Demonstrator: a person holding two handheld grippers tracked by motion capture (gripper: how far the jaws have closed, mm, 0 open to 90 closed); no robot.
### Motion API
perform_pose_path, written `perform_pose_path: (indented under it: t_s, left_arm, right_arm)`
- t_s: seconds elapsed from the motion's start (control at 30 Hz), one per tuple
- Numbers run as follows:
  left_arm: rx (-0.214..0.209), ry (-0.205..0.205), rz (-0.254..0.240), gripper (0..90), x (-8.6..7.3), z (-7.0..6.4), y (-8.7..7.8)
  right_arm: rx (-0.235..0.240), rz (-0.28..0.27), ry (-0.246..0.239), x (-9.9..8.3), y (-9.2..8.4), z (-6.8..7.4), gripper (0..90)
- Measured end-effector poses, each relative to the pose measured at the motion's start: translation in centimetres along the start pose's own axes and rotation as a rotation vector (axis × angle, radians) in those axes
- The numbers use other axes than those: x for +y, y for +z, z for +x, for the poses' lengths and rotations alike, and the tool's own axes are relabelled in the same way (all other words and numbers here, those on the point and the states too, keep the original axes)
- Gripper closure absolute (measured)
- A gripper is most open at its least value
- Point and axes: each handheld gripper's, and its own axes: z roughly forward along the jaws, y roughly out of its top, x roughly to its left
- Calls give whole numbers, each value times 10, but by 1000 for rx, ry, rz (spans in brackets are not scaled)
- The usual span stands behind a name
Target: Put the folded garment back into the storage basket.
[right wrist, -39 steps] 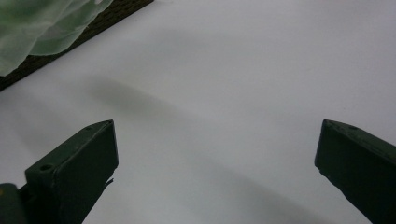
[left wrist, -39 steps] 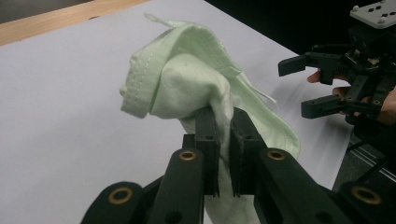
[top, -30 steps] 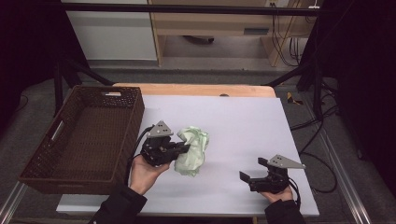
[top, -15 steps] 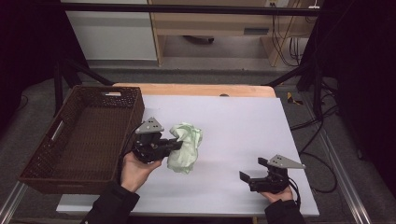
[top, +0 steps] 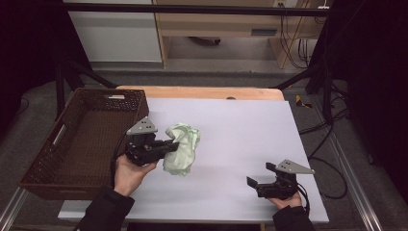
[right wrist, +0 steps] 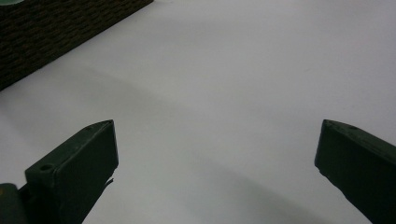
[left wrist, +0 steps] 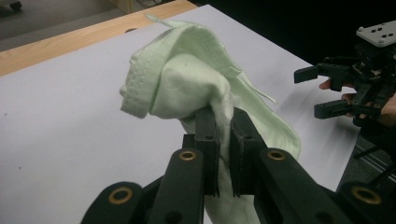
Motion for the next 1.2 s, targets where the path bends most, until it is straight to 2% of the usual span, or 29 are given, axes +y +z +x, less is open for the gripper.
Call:
perform_pose_path:
  t_s: [0.67,1.2]
  left_arm:
    - [26,-3,-9,830,1,18,-28]
    - [48,-20,-39,830,0,36,-53]
  right_arm:
    - [-1,1,2,0,0,0,2]
    - [-1,1,3,0,0,0,2]
